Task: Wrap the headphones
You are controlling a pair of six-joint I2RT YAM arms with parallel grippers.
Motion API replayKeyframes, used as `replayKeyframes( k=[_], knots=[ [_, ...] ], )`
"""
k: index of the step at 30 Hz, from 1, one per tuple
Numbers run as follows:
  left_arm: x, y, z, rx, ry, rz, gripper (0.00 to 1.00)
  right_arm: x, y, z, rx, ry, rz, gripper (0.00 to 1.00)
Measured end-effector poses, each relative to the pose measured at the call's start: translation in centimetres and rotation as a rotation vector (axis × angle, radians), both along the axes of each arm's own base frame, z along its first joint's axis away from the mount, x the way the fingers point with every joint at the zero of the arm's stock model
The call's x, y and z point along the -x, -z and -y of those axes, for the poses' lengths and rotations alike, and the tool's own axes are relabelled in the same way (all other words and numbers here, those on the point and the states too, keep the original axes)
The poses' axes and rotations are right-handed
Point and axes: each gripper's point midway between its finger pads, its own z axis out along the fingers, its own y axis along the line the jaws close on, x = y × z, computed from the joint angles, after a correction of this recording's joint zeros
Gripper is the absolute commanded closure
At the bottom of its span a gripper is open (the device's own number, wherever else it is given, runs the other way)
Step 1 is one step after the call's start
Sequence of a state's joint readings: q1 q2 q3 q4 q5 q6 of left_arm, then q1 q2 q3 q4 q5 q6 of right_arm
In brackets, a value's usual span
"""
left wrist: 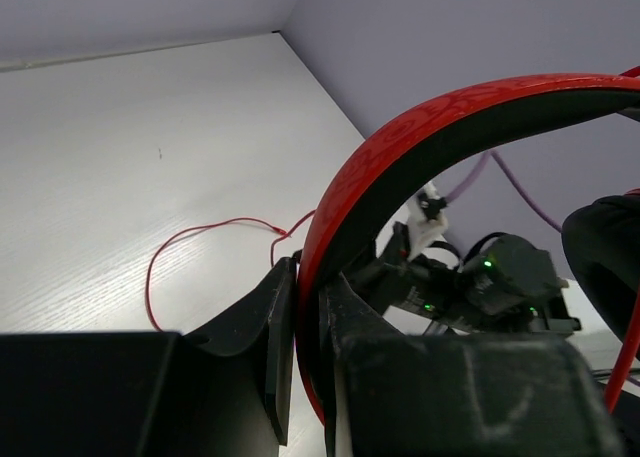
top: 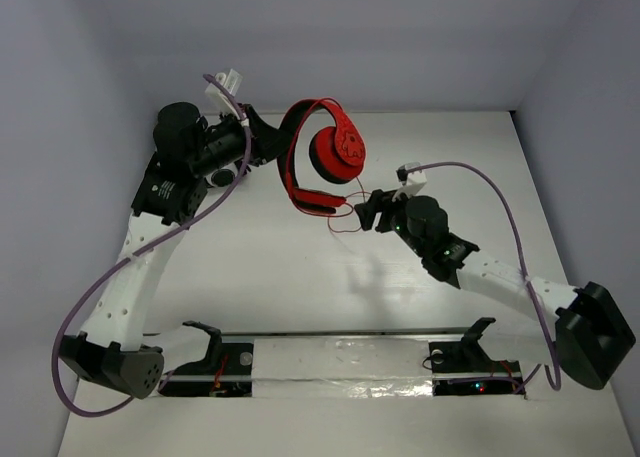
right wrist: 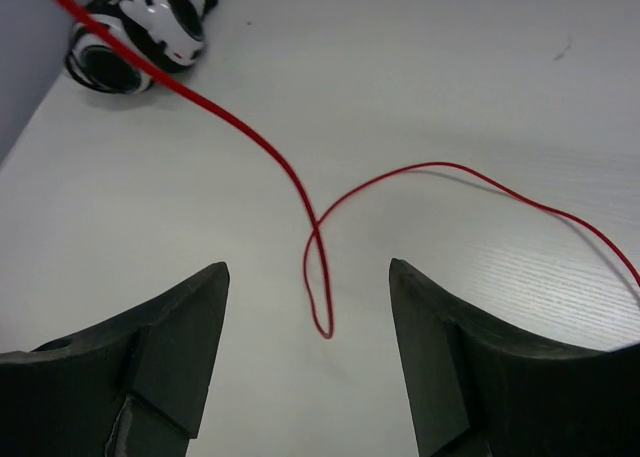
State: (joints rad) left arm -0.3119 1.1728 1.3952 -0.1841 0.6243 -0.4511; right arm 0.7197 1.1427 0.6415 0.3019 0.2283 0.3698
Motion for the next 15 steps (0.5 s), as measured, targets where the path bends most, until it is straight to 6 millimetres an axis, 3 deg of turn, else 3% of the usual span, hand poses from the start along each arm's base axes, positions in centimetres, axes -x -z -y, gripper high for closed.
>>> replayKeyframes(
  k=[3,9,10,12,15],
  knots=[
    [0.4,-0.5,-0.2,0.001,-0.006,0.005,1.0,-1.3,2.3,0.3,0.034,0.02,-0.046,0.3],
    [0.8,-1.2,-0.4,0.006,-0.01,0.02,1.0,-2.2,5.4,-1.5,0.032,-0.045,-0.102,0.4],
    [0.8,-1.2,-0.4,0.006,-0.012,0.021,1.0,-2.3,5.8,-1.9,0.027,-0.059,-0.107,0.48],
    [0.8,-1.2,-0.5,0.005,-0.017,0.021,1.0,-2.3,6.5,-2.8,0.019,-0.091,-0.118,0.54],
    [0.7,-1.3,-0.7,0.007,-0.031,0.022,1.0,-2.5,6.7,-4.3,-0.012,-0.144,-0.122,0.77]
  ],
)
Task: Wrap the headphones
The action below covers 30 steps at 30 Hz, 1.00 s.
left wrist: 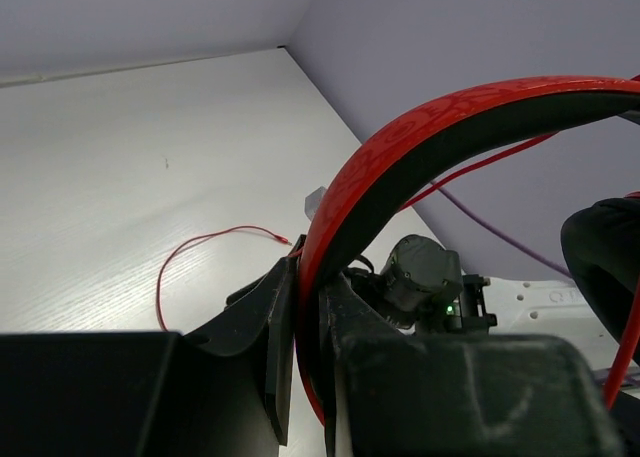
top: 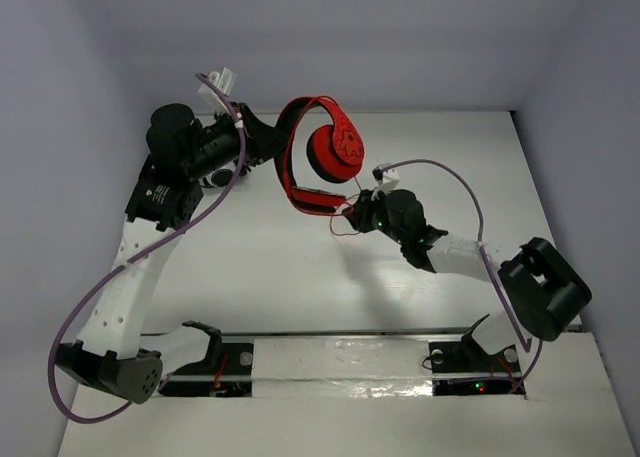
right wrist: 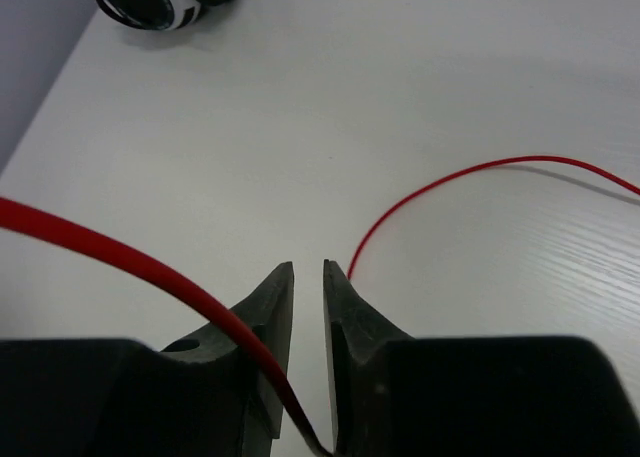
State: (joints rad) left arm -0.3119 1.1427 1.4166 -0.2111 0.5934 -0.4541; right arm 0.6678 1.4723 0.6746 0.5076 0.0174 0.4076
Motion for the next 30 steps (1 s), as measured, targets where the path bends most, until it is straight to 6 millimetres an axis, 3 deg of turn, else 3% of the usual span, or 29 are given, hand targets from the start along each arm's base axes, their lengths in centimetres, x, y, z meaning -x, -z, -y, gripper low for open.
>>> replayKeyframes(
  k=[8,12,17,22,30],
  knots=[
    [-1.0,-0.9,-0.5,0.063,-0.077,-0.028,1.0,0.8,0.3,-2.9,-0.085,-0.093,-0.032,1.0],
    [-2.7,-1.4,-1.5,0.125,-0.187,-0.021,1.0,3.2,0.1,-5.6,-0.073,-0.152,-0.048,1.0],
    [-6.1,1.2,-3.6,0.131,-0.376,-0.07,1.0,7.7,-0.7,-8.6,-0.068,-0.242,-0.061,1.0],
    [-9.0,3.8,-5.8,0.099,-0.552,-0.105,1.0,11.5,-1.9,-9.2,-0.094,-0.311,-0.061,1.0],
    [-10.6,7.2,-8.4,0.068,-0.732,-0.127,1.0,16.3,-3.5,-11.0,-0.153,-0.476,-0.086,1.0]
  ],
)
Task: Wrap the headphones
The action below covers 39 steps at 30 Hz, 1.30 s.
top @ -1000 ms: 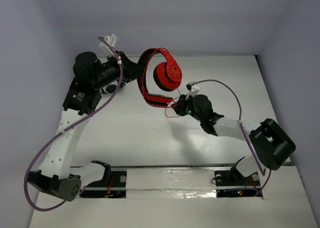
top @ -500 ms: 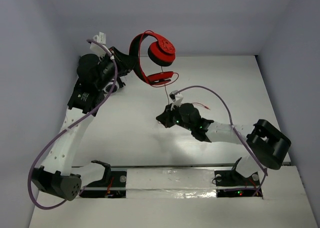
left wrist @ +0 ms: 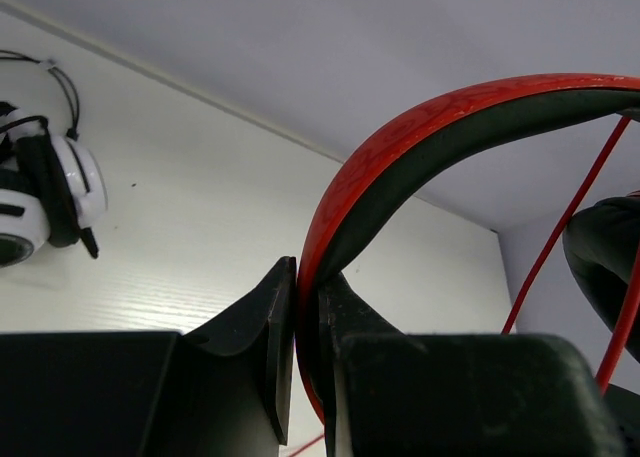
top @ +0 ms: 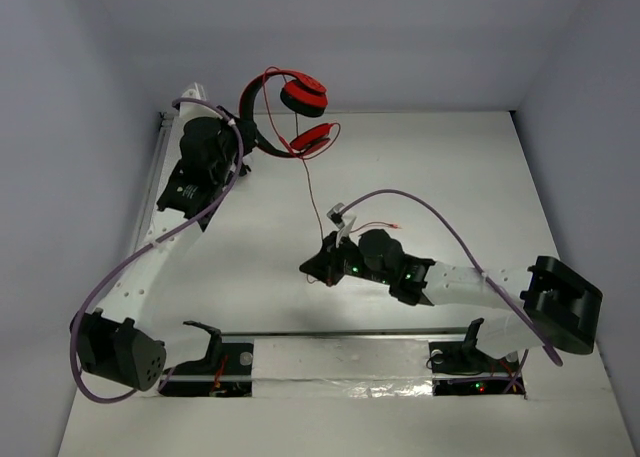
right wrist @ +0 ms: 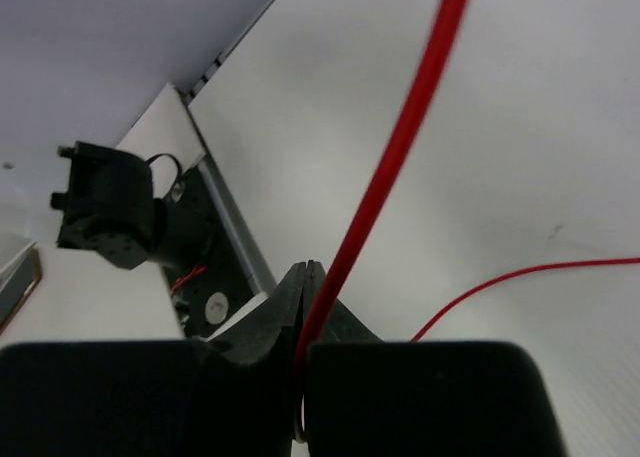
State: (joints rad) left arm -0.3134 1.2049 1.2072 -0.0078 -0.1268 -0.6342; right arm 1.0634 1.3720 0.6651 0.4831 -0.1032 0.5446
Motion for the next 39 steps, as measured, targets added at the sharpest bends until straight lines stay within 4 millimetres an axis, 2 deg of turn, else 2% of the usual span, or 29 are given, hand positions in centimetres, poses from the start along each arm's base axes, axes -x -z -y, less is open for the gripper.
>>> replayKeyframes(
  k=[3,7,12,13,15,19,22,27,30,31,32,34,35,39],
  knots=[
    [-0.2,2.3,-0.2,-0.022,-0.037,-0.039,1.0,1.6,-0.6,-0.7,-0.031,-0.071,-0.02,0.96],
    [0.0,4.8,0.4,-0.055,-0.062,-0.078,1.0,3.9,-3.1,-1.5,-0.156,-0.177,-0.037,0.9],
    [0.3,6.5,1.4,-0.094,-0.077,-0.102,1.0,6.0,-5.9,-1.7,-0.286,-0.282,-0.057,0.73],
    [0.5,6.9,1.6,-0.102,-0.081,-0.105,1.0,6.3,-6.5,-1.7,-0.31,-0.298,-0.057,0.72],
    [0.7,7.6,1.7,-0.117,-0.089,-0.114,1.0,6.8,-7.6,-1.5,-0.352,-0.32,-0.055,0.63],
    [1.4,9.9,1.7,-0.164,-0.106,-0.148,1.0,7.8,-9.7,-0.7,-0.428,-0.354,-0.054,0.61],
    [2.0,11.5,1.3,-0.204,-0.127,-0.175,1.0,8.4,-11.8,0.0,-0.485,-0.373,-0.047,0.55],
    [3.4,13.2,1.2,-0.253,-0.139,-0.196,1.0,9.2,-15.4,2.1,-0.575,-0.367,-0.01,0.57],
    [4.3,13.5,1.7,-0.277,-0.129,-0.197,1.0,9.5,-18.0,3.8,-0.636,-0.34,0.015,0.63],
    [4.5,13.6,1.9,-0.282,-0.124,-0.195,1.0,9.5,-18.7,4.3,-0.645,-0.326,0.024,0.67],
    [4.7,13.6,2.1,-0.288,-0.12,-0.195,1.0,9.5,-19.3,4.7,-0.649,-0.314,0.03,0.76],
    [5.4,13.8,2.3,-0.307,-0.11,-0.195,1.0,9.1,-20.5,5.4,-0.637,-0.27,0.028,0.82],
    [5.7,14.0,2.4,-0.318,-0.104,-0.199,1.0,8.8,-21.0,5.6,-0.626,-0.243,0.025,0.89],
    [7.1,15.4,3.0,-0.373,-0.068,-0.227,1.0,7.5,-22.9,6.4,-0.548,-0.146,0.029,0.94]
  ],
)
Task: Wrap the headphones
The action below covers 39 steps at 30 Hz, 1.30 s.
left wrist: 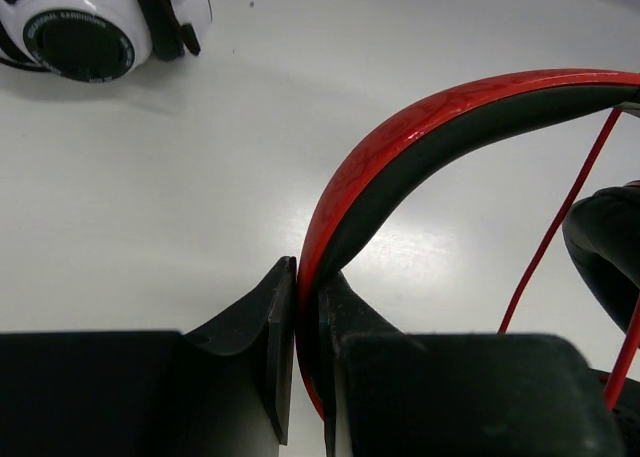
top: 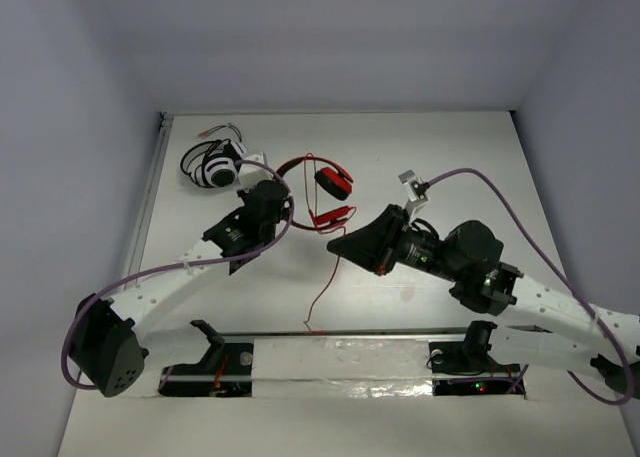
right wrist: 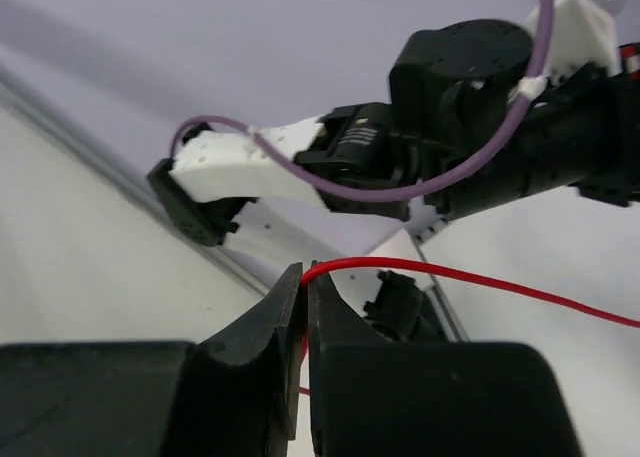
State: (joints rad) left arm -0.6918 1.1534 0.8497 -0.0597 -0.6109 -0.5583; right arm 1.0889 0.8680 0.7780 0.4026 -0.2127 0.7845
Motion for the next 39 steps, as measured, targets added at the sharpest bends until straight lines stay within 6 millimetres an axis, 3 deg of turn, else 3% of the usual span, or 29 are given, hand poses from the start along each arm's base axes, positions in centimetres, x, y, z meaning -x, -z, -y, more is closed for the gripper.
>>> replayKeyframes(
  k=[2,10,19,20,26,33,39],
  knots=[
    [0.8,0.9,0.2,-0.035,0.024,-0.033,1.0,-0.7,0.0,0.1,0.066,0.041,-0.003,1.0],
    [4.4,3.3,3.2,-0.218,0.2,-0.184,1.0,-4.4,2.2,2.0,0.335,0.272,-0.018,0.98],
    [6.9,4.9,5.2,-0.266,0.4,-0.282,1.0,-8.3,1.1,5.4,0.353,0.555,-0.015,0.96],
    [7.0,5.1,5.3,-0.27,0.411,-0.287,1.0,-8.7,1.0,5.6,0.351,0.582,-0.02,1.0],
    [6.5,6.5,5.8,-0.332,0.426,-0.337,1.0,-11.0,-0.3,7.4,0.292,0.722,-0.04,1.0],
    [6.5,5.6,6.6,-0.339,0.489,-0.32,1.0,-13.9,-1.0,8.7,0.355,0.862,-0.003,1.0],
    [7.2,3.4,6.9,-0.274,0.604,-0.285,1.0,-15.2,0.8,11.7,0.478,0.968,0.036,1.0]
  ],
)
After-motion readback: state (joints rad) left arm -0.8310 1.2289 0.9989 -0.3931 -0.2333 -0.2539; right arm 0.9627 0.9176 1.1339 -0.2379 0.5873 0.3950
